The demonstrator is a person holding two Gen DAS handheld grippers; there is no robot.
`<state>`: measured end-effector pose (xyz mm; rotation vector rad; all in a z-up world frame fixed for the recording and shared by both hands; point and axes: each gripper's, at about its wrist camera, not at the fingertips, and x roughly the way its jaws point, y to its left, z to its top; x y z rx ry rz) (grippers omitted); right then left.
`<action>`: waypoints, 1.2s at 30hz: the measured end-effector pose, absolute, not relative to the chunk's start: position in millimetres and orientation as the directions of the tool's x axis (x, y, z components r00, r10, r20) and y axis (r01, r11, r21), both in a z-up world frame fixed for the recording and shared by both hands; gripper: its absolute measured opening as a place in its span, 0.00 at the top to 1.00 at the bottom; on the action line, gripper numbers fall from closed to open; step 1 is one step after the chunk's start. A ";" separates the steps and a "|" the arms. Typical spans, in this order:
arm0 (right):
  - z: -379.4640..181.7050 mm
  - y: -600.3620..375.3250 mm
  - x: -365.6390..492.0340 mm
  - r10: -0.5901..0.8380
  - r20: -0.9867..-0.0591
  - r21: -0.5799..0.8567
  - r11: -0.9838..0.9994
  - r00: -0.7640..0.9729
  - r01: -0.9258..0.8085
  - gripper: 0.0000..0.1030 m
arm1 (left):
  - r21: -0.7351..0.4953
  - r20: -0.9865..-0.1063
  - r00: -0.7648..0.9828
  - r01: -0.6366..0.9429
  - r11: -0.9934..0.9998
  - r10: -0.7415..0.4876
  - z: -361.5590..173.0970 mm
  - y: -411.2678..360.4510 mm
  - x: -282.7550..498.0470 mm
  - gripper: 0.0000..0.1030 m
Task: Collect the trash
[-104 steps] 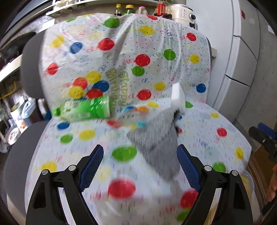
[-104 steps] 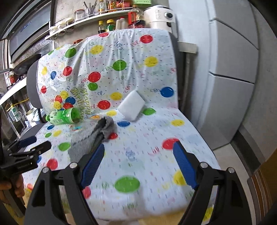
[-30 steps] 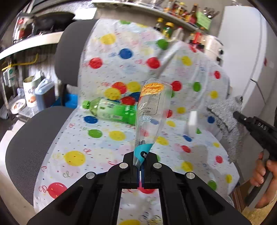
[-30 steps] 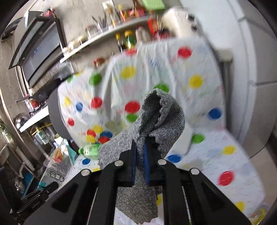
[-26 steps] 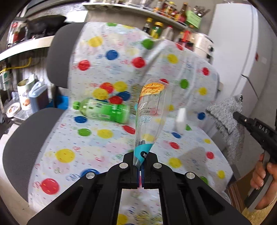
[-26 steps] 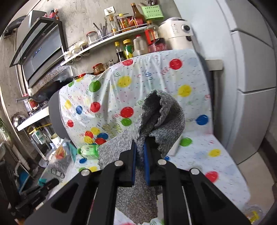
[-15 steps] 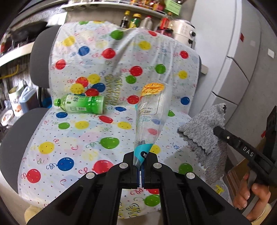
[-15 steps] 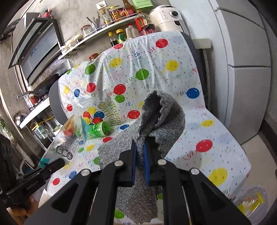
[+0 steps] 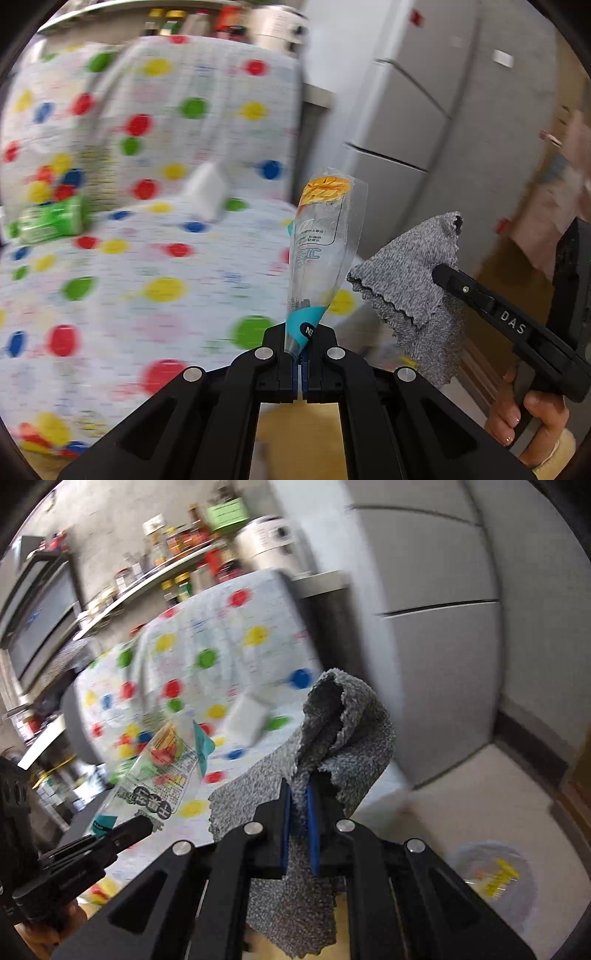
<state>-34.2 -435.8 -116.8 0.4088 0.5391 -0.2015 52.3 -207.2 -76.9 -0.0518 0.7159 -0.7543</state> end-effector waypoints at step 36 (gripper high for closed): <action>-244.4 -573.5 -150.8 -0.386 -0.744 0.186 0.664 0.545 0.724 0.65 | -0.307 -0.682 0.087 0.867 0.392 -0.726 -168.6 -425.5 -24.1 0.55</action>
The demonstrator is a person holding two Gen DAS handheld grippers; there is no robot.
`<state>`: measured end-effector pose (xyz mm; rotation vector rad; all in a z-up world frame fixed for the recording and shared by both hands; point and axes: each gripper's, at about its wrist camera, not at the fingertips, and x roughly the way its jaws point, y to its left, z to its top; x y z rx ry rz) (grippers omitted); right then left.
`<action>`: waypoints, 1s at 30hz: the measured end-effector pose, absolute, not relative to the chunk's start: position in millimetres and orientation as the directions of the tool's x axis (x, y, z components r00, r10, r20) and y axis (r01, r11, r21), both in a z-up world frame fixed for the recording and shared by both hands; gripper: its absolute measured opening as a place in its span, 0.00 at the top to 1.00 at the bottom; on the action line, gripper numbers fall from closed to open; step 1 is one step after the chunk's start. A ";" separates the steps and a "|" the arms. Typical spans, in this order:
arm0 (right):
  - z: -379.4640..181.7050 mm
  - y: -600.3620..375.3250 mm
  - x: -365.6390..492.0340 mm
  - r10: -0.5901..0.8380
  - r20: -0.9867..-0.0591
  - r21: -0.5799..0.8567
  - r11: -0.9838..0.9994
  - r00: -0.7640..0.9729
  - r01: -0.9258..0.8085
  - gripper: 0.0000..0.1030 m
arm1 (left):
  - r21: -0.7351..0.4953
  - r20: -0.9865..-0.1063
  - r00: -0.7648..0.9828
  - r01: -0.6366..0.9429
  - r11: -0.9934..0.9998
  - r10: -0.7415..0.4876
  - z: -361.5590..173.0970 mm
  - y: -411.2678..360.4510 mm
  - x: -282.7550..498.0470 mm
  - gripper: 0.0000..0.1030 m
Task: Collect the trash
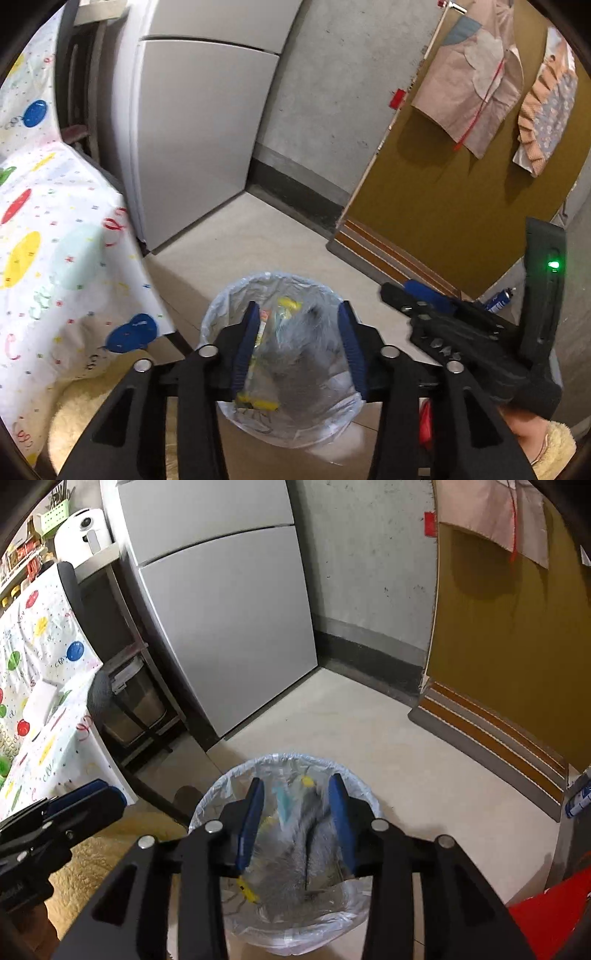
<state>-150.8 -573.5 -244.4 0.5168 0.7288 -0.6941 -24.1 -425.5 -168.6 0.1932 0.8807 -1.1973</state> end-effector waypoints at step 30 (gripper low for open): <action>-78.5 -366.4 43.8 -0.040 -0.544 0.146 0.979 0.838 0.142 0.24 | -0.158 -0.646 0.683 0.319 0.935 -0.342 -85.8 -95.6 120.8 0.23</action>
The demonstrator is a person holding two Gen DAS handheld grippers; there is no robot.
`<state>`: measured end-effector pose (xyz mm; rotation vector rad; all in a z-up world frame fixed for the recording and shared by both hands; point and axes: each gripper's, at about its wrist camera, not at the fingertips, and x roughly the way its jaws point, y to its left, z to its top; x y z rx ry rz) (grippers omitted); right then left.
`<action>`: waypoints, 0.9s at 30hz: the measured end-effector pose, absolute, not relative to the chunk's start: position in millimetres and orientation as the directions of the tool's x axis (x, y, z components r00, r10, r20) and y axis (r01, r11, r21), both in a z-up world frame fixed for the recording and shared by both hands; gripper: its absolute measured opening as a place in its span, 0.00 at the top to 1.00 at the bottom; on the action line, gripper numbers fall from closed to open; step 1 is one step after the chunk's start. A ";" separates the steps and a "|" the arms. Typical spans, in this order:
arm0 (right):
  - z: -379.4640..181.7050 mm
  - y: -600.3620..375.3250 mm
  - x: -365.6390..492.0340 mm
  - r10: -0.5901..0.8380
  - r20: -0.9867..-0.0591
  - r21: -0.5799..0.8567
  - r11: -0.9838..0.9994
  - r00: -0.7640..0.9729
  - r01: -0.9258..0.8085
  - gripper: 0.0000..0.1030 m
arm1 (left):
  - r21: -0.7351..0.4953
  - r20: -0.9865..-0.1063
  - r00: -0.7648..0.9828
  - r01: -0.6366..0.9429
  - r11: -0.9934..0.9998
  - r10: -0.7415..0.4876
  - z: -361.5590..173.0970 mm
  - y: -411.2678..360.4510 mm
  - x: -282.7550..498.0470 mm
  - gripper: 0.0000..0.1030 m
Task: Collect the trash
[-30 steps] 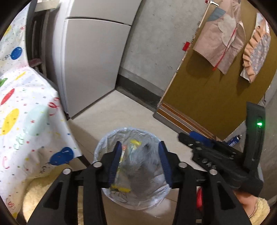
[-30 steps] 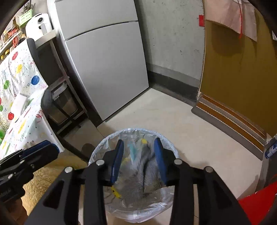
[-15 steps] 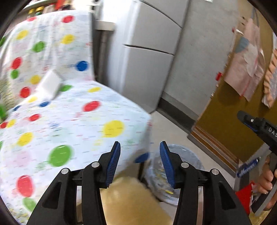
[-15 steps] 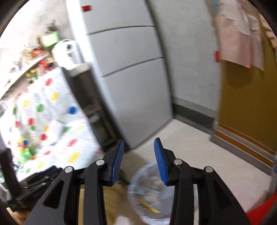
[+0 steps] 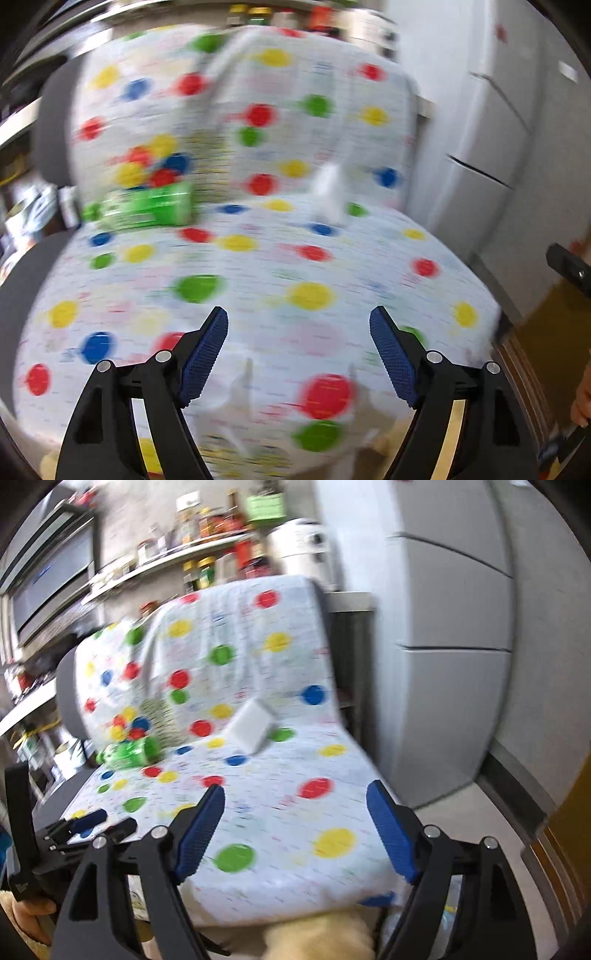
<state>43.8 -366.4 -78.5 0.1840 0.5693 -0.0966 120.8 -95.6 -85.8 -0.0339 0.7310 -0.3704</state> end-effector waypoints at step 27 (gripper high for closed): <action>-143.8 -175.6 354.7 0.299 -0.686 0.115 0.945 0.664 -0.307 0.64 | 0.010 -0.728 0.681 -0.093 0.996 0.071 -111.5 74.6 305.1 0.23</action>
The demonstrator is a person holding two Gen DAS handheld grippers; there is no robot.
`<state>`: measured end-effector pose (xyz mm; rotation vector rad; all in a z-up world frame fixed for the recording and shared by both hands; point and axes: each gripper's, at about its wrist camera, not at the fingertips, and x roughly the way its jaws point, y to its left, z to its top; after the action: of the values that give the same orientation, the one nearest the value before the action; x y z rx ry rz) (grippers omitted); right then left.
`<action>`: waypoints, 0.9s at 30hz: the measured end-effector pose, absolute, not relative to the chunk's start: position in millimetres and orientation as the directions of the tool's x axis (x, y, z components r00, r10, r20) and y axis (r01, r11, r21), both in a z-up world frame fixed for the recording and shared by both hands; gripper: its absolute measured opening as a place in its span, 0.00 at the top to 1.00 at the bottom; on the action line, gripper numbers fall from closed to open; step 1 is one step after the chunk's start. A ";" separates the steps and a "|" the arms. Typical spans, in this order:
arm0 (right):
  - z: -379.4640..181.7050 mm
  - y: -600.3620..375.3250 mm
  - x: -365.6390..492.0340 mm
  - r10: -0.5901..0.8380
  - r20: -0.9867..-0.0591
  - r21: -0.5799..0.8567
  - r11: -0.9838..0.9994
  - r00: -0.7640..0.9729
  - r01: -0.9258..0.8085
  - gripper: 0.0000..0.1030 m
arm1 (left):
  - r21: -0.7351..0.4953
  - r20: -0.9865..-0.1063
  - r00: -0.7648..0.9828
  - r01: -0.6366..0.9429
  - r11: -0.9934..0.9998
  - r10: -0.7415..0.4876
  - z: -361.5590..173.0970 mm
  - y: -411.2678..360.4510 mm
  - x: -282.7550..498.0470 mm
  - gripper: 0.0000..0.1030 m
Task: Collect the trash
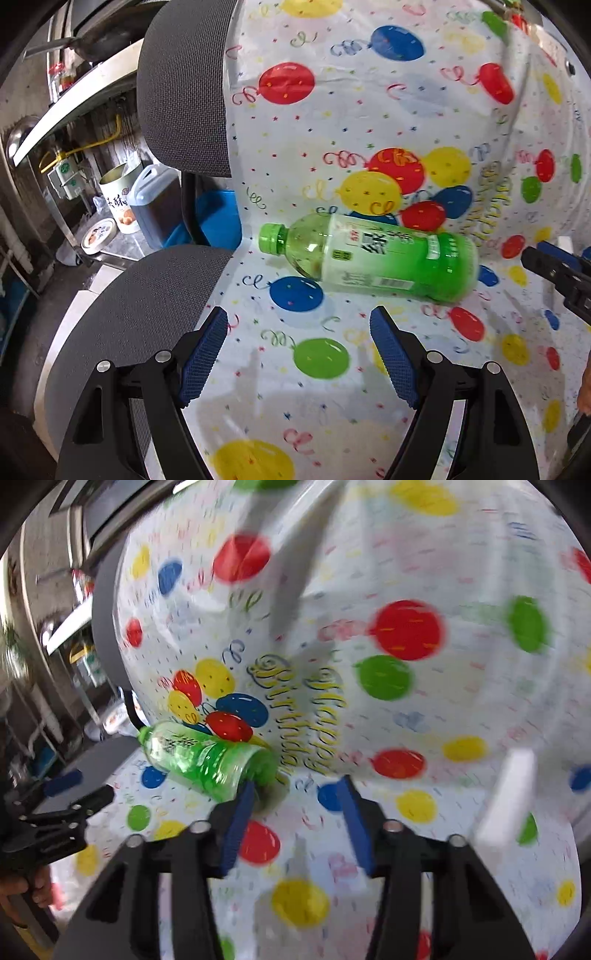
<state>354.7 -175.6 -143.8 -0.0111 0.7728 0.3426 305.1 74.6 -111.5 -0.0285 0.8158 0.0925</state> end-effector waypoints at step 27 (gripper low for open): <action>-150.8 -125.2 370.7 0.366 -0.693 0.016 0.869 0.621 -0.495 0.96 | -0.017 -0.789 0.604 -0.203 0.979 0.111 -133.0 128.3 337.8 0.23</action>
<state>370.7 -125.2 -150.8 -0.1837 0.7528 0.4978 337.8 128.3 -133.0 -0.1084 0.9046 0.1822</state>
